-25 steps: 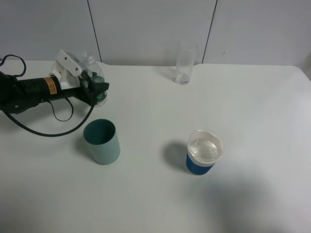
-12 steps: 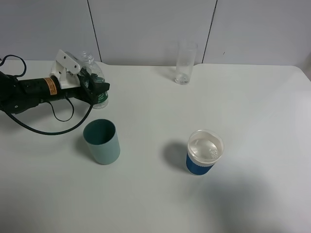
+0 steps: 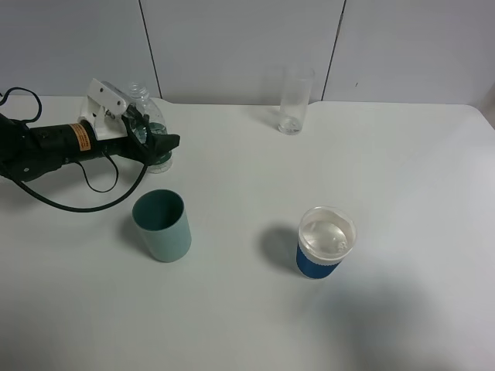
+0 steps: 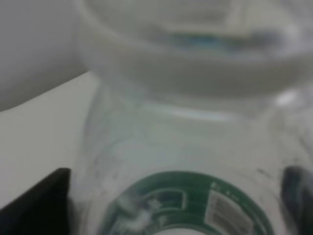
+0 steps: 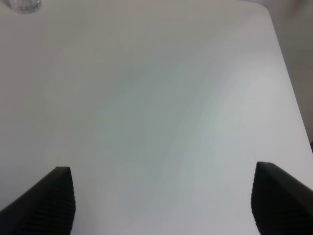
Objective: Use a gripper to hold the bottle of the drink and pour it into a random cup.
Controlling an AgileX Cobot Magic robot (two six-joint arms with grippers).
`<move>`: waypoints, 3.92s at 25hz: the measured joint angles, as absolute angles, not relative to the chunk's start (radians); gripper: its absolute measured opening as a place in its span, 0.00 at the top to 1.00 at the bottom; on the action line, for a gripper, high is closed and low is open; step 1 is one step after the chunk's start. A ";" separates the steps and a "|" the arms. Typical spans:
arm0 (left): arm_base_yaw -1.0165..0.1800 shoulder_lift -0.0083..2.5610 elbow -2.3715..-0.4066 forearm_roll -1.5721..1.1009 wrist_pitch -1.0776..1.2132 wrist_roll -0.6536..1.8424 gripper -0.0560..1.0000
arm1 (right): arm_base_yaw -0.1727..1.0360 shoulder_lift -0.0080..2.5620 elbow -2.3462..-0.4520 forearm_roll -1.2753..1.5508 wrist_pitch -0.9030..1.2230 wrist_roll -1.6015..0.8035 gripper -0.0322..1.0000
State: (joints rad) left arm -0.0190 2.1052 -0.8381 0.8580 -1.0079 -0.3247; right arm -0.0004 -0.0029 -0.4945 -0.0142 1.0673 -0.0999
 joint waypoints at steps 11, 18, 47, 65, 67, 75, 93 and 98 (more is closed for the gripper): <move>-0.020 1.921 -0.737 0.746 -0.971 -0.399 0.11 | 0.000 -0.003 -0.494 -0.014 1.067 -0.100 0.25; -0.019 1.736 -0.588 0.627 -0.827 -0.332 0.11 | 0.000 -0.003 -0.494 -0.014 1.067 -0.100 0.25; -0.019 0.878 -0.755 0.143 0.403 -0.123 0.11 | 0.000 -0.003 -0.494 -0.014 1.067 -0.100 0.25; -0.019 0.189 -0.776 0.130 0.922 -0.118 0.11 | 0.000 -0.003 -0.494 -0.014 1.067 -0.100 0.25; -0.019 0.126 -0.777 0.134 0.934 -0.118 0.11 | 0.000 -0.003 -0.494 -0.014 1.067 -0.100 0.25; -0.019 -0.003 -0.769 0.183 1.013 -0.118 0.11 | 0.000 -0.003 -0.494 -0.014 1.067 -0.100 0.25; -0.019 -0.004 -0.529 0.171 1.045 -0.178 0.11 | 0.000 -0.003 -0.494 -0.014 1.067 -0.100 0.25; -0.019 -0.004 -0.512 0.127 1.057 -0.173 0.11 | 0.000 -0.003 -0.494 -0.014 1.067 -0.100 0.25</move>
State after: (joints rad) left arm -0.0190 -0.0040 -0.5122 0.1267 1.0565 -0.1735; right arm -0.0004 -0.0029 -0.4945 -0.0142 1.0673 -0.0999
